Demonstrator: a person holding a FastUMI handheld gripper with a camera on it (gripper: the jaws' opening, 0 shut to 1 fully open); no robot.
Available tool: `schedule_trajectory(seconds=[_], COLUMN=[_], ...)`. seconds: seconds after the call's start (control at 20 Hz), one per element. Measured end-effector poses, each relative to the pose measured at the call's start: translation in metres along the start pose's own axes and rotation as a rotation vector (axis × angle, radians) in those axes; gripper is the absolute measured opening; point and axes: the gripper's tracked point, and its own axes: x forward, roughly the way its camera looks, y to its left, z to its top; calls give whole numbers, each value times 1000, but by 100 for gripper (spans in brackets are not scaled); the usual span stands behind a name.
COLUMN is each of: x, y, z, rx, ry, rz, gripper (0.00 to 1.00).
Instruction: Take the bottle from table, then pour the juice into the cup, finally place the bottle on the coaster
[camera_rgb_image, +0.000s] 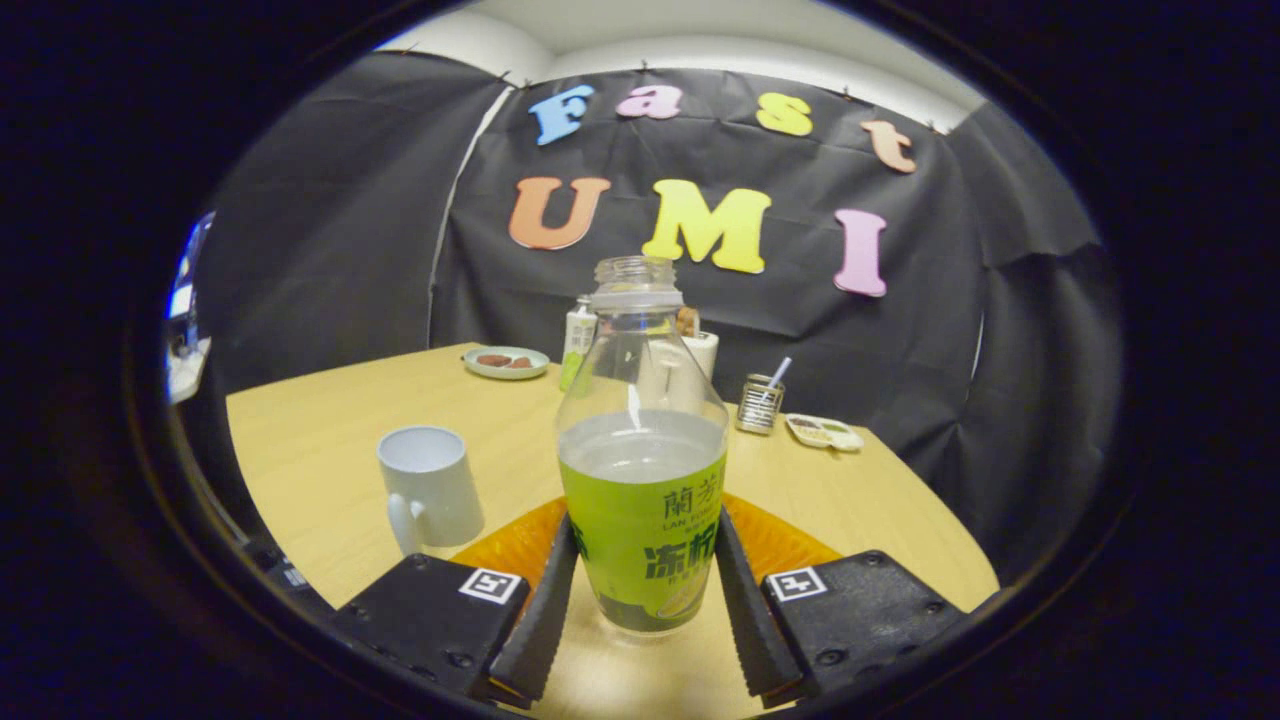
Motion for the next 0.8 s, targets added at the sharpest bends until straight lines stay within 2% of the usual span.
schedule_trajectory(seconds=[0.15, 0.5, 0.8], x=[10, 32, 45], y=[6, -14, -12], z=[9, 32, 41], rx=[-160, -540, -815], ry=[34, 70, 65], rz=[-1, -138, -220], gripper=[75, 76, 76])
